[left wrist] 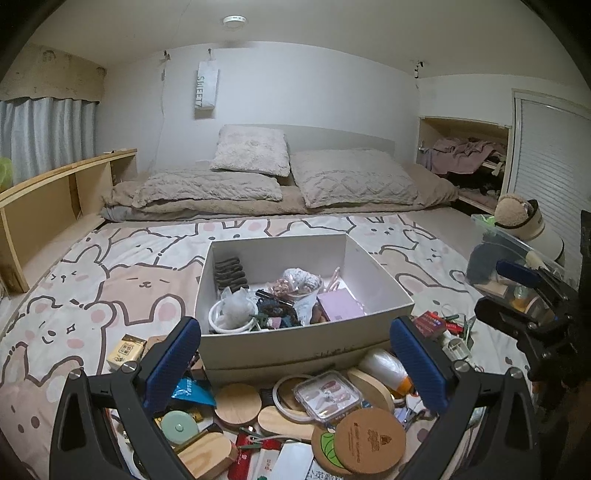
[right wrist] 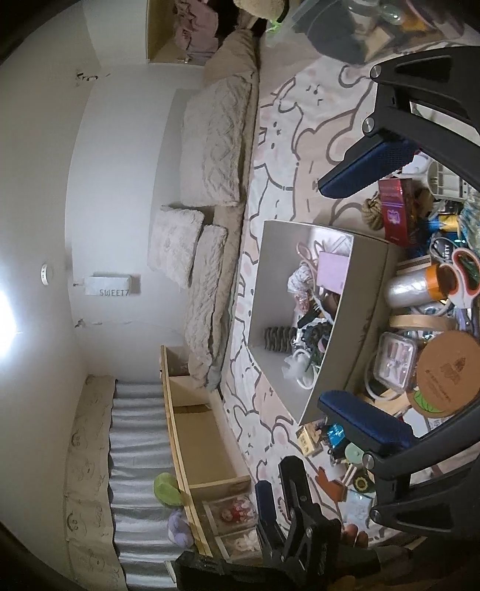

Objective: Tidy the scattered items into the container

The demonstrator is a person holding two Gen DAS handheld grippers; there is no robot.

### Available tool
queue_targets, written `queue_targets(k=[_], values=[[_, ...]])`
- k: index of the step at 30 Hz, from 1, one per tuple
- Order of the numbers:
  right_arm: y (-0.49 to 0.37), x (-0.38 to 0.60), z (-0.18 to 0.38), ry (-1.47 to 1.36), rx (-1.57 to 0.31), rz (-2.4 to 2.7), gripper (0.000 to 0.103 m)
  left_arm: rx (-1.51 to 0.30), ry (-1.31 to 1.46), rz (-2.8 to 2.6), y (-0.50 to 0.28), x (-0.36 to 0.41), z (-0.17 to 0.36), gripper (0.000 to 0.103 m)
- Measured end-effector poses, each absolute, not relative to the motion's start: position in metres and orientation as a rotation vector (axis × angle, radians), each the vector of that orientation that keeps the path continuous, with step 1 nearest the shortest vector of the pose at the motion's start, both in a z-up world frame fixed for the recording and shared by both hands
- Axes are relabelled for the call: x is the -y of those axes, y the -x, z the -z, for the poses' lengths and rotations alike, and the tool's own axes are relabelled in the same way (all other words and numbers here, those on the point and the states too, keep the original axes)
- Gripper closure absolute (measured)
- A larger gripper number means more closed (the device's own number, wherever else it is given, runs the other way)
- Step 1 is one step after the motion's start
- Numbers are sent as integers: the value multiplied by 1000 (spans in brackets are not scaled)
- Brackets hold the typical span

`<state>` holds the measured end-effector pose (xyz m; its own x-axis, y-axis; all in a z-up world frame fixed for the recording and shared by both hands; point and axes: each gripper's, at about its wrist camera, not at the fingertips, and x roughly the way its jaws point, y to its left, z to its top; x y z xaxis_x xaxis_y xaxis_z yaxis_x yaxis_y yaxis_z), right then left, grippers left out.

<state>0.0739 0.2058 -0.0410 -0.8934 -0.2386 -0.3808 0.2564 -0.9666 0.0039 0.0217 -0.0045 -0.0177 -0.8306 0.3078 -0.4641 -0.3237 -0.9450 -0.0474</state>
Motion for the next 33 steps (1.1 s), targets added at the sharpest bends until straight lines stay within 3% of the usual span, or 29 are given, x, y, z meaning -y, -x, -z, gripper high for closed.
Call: queue_targets(k=[11,33], values=[[-85,-219,51,-553,-58,2869,0,-131,650,-2739,-35,0,23,0],[-94,-215,55,-537,-97,2868,0,-117,644,-2771,-49,10,32,0]])
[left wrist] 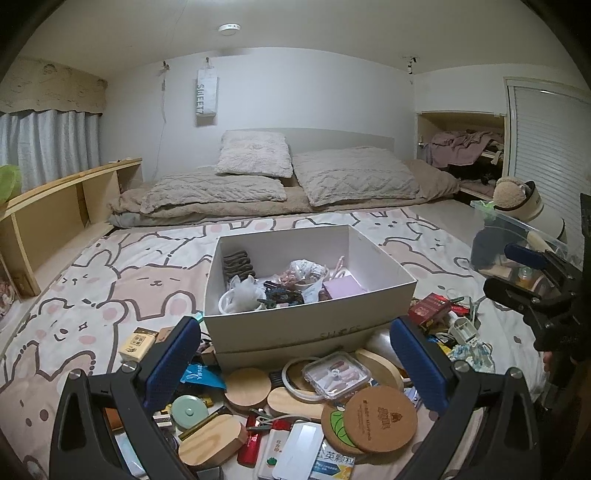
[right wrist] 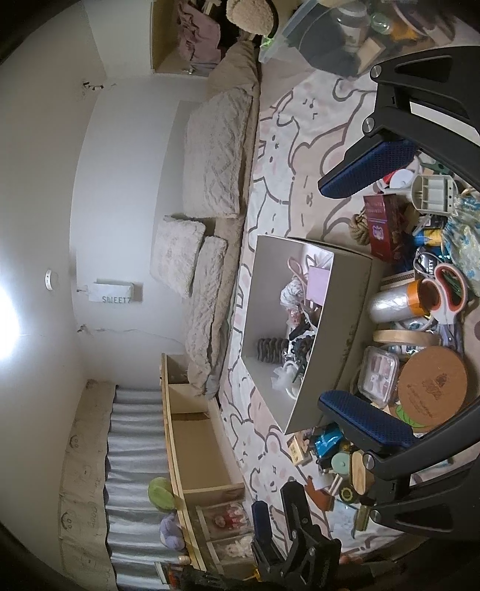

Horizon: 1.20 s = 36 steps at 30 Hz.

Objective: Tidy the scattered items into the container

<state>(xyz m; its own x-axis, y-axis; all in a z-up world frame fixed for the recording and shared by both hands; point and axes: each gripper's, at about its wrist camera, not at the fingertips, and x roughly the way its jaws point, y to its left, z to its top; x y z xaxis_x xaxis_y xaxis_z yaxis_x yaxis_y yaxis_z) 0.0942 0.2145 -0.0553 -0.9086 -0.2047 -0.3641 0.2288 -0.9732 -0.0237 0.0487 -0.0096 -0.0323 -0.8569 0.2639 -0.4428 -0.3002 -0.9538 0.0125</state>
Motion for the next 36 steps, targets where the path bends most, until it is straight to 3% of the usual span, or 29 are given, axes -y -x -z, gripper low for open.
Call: queue_targets(k=[36], values=[[-95,-212,57,-538,-119,2862,0,-132,636,-2782,-52,6,38,0]])
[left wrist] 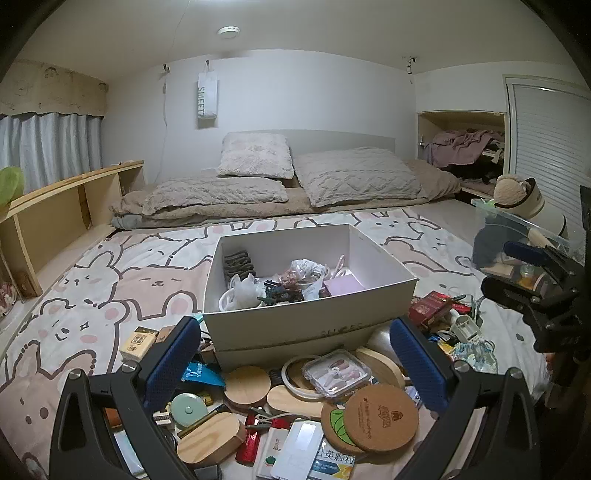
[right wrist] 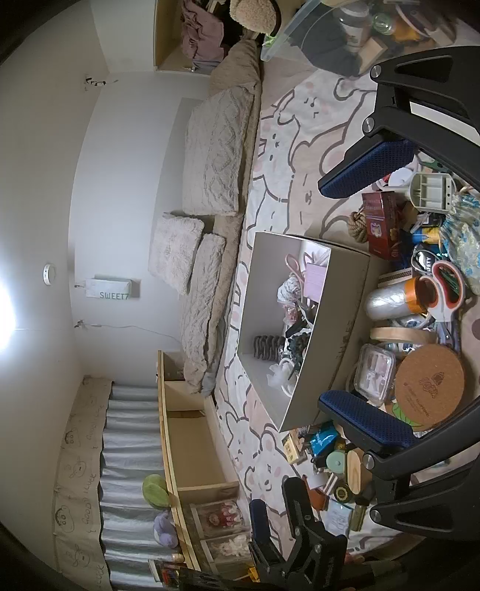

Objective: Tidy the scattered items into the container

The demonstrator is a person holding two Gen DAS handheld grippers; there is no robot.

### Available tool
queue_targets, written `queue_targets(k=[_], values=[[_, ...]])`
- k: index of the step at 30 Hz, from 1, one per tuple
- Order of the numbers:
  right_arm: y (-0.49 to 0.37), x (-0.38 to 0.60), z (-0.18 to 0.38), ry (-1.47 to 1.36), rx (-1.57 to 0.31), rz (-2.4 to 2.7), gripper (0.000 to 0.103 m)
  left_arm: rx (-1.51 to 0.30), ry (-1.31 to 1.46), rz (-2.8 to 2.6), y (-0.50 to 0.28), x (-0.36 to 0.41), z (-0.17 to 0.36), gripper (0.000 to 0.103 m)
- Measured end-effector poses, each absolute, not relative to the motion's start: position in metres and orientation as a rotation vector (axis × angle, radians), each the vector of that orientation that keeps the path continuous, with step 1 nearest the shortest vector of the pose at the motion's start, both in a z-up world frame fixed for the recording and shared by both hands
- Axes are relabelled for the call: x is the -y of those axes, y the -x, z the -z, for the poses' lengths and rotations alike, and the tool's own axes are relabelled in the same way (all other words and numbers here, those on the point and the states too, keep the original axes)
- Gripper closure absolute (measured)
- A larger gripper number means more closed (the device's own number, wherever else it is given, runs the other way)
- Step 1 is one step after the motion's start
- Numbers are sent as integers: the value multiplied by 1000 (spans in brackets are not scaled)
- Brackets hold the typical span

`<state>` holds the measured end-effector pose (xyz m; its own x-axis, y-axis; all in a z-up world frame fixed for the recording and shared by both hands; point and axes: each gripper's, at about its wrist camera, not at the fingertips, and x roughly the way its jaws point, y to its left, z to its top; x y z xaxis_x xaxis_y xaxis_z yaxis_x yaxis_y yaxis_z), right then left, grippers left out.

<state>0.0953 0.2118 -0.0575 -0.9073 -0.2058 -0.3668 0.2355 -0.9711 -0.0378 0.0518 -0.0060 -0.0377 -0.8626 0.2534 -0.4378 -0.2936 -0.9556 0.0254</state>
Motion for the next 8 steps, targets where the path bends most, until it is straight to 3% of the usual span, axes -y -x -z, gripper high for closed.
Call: queue_targets(k=[8], values=[[-96,-211,58,-540,-119,2861,0,-134,625,-2789,-52,8,38,0]])
